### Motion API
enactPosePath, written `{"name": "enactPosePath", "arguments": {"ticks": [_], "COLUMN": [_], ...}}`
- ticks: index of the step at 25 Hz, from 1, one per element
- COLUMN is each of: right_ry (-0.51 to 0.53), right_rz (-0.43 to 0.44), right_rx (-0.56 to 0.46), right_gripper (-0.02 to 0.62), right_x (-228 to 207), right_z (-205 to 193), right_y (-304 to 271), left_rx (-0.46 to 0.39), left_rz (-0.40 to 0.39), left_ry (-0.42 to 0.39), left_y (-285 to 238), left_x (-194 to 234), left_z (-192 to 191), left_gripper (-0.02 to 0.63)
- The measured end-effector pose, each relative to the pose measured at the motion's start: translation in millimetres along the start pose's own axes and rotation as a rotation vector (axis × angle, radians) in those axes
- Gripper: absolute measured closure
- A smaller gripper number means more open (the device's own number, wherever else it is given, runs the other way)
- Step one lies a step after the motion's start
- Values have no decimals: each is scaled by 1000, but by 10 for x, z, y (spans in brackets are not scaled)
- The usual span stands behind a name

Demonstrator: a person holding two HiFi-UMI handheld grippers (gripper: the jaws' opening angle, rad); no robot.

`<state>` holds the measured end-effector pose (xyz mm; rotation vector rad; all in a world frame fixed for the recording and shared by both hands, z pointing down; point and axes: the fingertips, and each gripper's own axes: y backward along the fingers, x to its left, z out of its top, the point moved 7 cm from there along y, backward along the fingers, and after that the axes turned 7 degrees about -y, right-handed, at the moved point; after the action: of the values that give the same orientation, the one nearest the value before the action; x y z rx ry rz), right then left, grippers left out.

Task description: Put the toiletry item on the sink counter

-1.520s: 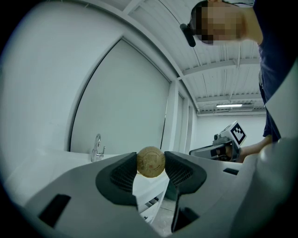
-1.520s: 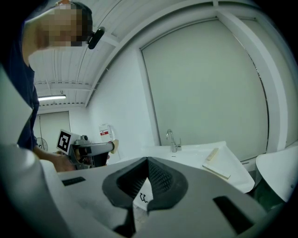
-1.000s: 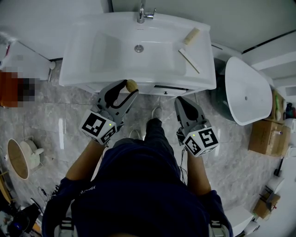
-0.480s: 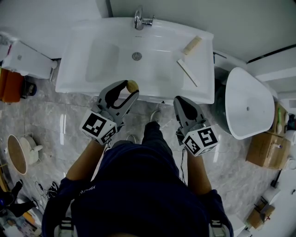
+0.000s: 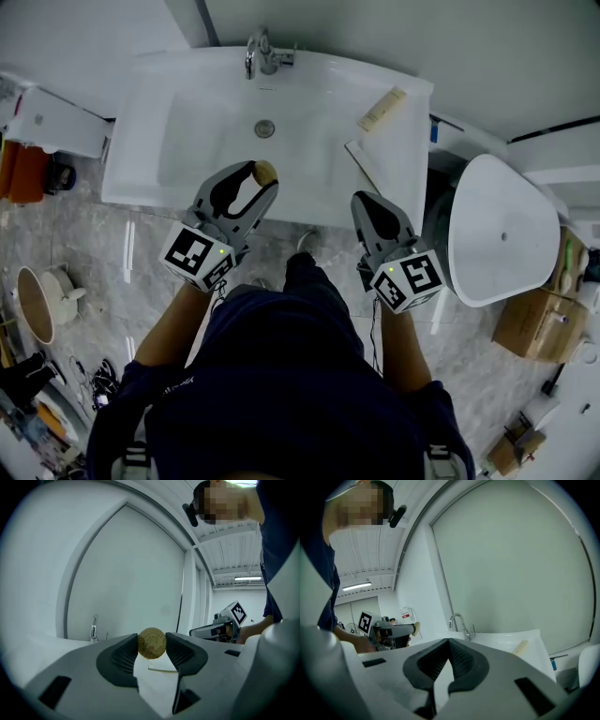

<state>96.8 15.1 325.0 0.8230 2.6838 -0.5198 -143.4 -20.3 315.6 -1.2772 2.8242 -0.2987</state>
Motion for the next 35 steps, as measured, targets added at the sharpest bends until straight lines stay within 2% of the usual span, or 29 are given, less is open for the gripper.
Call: {"name": "enactPosePath", "arguments": {"ticks": [7,18,27,35], "right_ry": [-8,-23,-37,-57], "right_rz": [18,59,73,48], "right_rx": [13,30,48,61], "right_gripper": [591,591,591,591], "right_x": [-484,-1002,-1239,-1372], "right_z": [209,342,345,285], "right_y": [-165,-325,-446,-534], "left_rx": [17,32,71,106], "left_rz": [17,61,55,29], "left_ry": [-2,-8,-17,-25], "left_y": [-498,-1013,-1318,-1568], "left_x": [76,172,216,375], "left_z": [85,151,97,7], "left_gripper": [402,402,402,402]}}
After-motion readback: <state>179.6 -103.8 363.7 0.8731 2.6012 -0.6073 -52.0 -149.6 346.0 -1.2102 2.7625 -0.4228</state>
